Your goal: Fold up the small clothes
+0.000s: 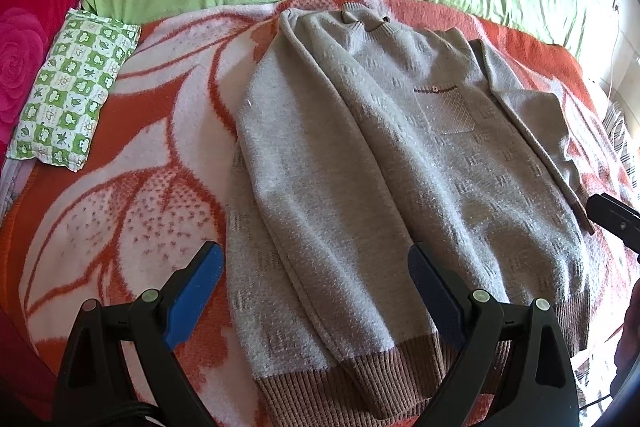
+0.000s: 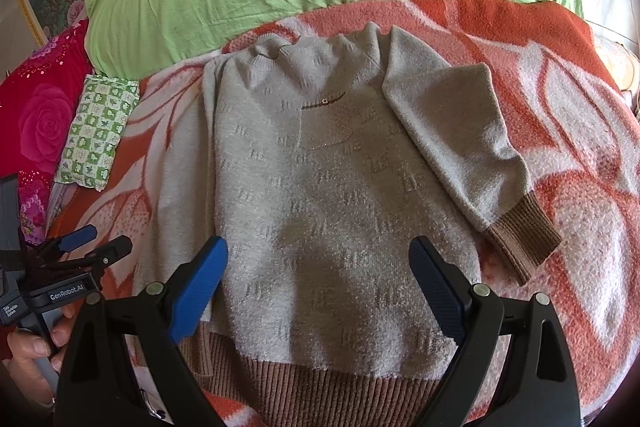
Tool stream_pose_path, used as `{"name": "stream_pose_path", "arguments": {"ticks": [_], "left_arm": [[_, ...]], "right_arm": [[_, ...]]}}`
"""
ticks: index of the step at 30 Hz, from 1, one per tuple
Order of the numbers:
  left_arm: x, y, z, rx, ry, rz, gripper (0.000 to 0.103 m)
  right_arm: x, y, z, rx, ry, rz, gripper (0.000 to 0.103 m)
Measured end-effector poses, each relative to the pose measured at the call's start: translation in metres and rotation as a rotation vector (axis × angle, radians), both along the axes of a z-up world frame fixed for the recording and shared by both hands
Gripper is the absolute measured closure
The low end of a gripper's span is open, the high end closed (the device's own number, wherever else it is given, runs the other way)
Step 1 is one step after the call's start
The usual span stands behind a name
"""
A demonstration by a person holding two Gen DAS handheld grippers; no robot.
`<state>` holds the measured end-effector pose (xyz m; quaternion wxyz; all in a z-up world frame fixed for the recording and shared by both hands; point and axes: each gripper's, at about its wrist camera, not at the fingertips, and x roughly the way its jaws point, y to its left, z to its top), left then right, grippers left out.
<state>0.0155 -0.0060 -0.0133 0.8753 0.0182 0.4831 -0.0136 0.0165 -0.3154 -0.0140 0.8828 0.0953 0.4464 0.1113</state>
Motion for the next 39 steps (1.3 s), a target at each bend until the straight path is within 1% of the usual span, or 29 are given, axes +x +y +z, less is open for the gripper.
{"name": "stream_pose_path", "arguments": {"ticks": [5,6,9,14,17,19,24,27,28,30,33,37,39], "left_arm": [[0.007,0.000,-0.004,0.006,0.010,0.003,0.009],[0.010,0.001,-0.005,0.030,0.008,0.007,0.009],[0.019,0.004,-0.008,0.031,0.022,0.011,0.009],[0.044,0.014,-0.008,-0.002,0.022,0.016,0.009],[0.068,0.021,-0.008,0.003,0.032,0.022,0.009],[0.088,0.028,-0.007,-0.001,0.037,0.033,0.009],[0.140,0.044,-0.006,-0.048,0.042,0.062,0.009],[0.178,0.053,-0.006,-0.029,0.042,0.076,0.009],[0.185,0.055,-0.006,-0.008,0.041,0.081,0.008],[0.210,0.061,-0.010,-0.020,0.051,0.091,0.008],[0.254,0.072,-0.022,-0.066,0.086,0.108,0.008],[0.295,0.081,-0.036,-0.083,0.119,0.118,0.008],[0.306,0.082,-0.043,-0.070,0.132,0.114,0.008]], "right_arm": [[0.005,0.000,0.000,-0.022,0.009,-0.001,0.011],[0.007,-0.001,-0.001,-0.020,0.011,0.000,0.011],[0.017,-0.003,-0.001,-0.035,0.014,0.006,0.011],[0.041,-0.009,0.001,-0.056,0.007,0.006,0.011],[0.063,-0.015,0.005,-0.058,0.001,0.007,0.011],[0.082,-0.019,0.008,-0.056,-0.010,0.008,0.011],[0.137,-0.031,0.017,-0.056,-0.034,0.019,0.011],[0.175,-0.038,0.020,-0.056,-0.035,0.033,0.011],[0.187,-0.040,0.020,-0.060,-0.035,0.040,0.011],[0.216,-0.044,0.021,-0.075,-0.038,0.044,0.011],[0.254,-0.051,0.014,-0.083,-0.031,0.054,0.011],[0.304,-0.058,-0.002,-0.093,-0.012,0.074,0.011],[0.326,-0.059,-0.015,-0.100,0.014,0.092,0.011]]}}
